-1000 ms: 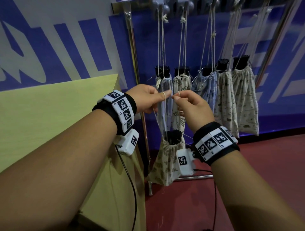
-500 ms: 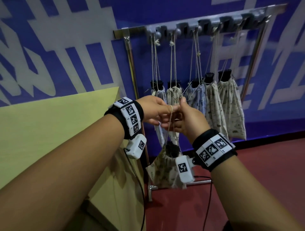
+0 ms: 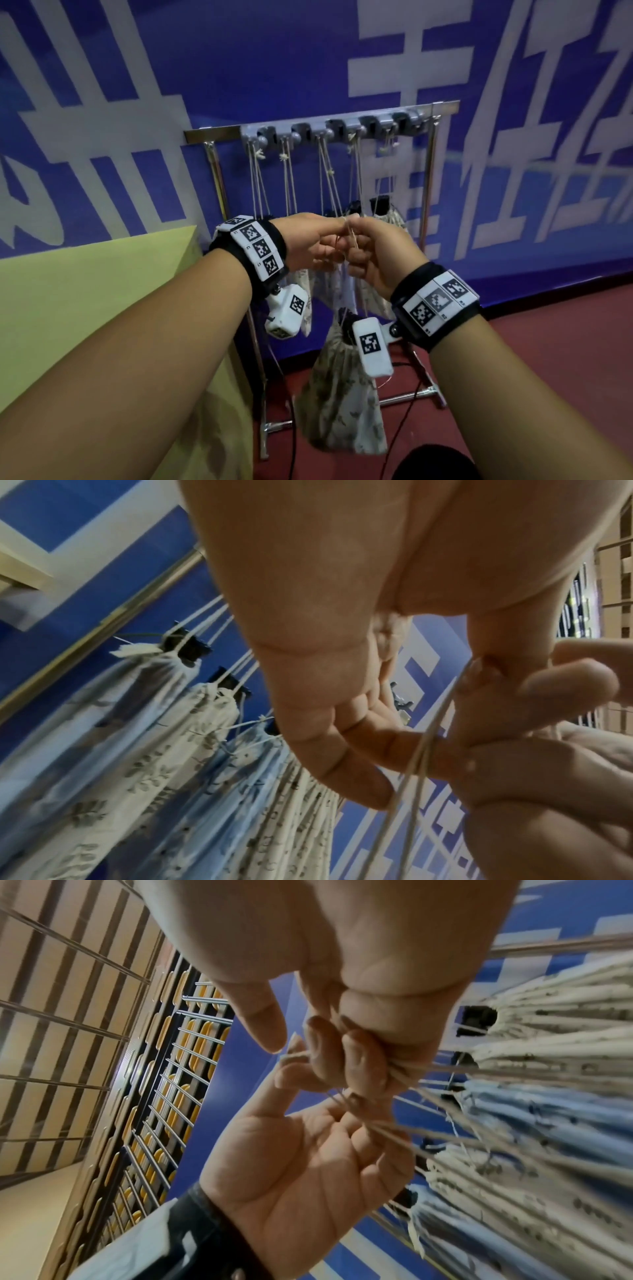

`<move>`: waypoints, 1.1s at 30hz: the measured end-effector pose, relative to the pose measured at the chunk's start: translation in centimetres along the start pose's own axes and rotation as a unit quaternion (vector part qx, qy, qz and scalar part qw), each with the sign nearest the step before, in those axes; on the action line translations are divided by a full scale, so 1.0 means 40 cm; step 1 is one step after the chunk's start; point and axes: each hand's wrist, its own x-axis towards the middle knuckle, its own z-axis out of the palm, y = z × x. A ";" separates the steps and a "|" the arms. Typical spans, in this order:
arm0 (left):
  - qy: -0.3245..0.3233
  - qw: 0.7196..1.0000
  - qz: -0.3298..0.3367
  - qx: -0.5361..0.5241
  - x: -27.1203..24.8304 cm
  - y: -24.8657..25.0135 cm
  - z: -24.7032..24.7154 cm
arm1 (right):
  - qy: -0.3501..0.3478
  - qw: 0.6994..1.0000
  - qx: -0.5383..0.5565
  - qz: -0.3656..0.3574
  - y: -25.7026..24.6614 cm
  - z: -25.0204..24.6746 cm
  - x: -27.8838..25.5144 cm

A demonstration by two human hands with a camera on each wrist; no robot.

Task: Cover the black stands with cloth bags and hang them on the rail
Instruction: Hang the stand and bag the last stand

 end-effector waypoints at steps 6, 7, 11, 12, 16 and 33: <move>-0.009 0.998 -0.006 0.062 0.078 0.085 0.128 | 0.037 0.995 -0.077 -0.044 -0.096 -0.154 -0.010; -0.008 0.998 -0.002 0.065 0.096 0.094 0.146 | 0.044 0.993 -0.095 -0.052 -0.109 -0.180 -0.008; -0.001 0.998 0.026 0.064 0.179 0.122 0.204 | 0.054 0.983 -0.161 -0.066 -0.161 -0.288 -0.003; 0.003 0.998 0.033 0.057 0.199 0.129 0.216 | 0.062 0.981 -0.170 -0.066 -0.171 -0.315 0.002; 0.048 0.996 0.061 0.052 0.280 0.144 0.257 | 0.097 0.978 -0.167 -0.073 -0.199 -0.407 0.041; 0.137 0.985 0.085 0.055 0.542 0.160 0.386 | 0.232 0.933 -0.239 -0.138 -0.284 -0.582 0.265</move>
